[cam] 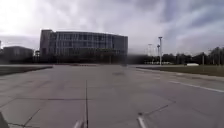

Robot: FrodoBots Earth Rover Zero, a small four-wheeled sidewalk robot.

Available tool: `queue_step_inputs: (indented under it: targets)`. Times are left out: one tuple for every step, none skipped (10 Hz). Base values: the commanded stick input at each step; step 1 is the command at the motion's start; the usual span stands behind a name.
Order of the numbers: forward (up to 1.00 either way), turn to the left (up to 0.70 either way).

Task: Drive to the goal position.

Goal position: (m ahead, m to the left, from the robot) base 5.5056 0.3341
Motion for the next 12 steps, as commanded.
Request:
queue_step_inputs:
  targets:
    - [1.0, 0.0]
    - [1.0, 0.0]
    - [1.0, 0.0]
    - [1.0, 0.0]
    - [1.0, 0.0]
    - [1.0, 0.0]
    - [1.0, 0.0]
    - [1.0, 0.0]
    - [1.0, 0.0]
    - [1.0, 0.0]
    - [1.0, 0.0]
    - [1.0, 0.0]
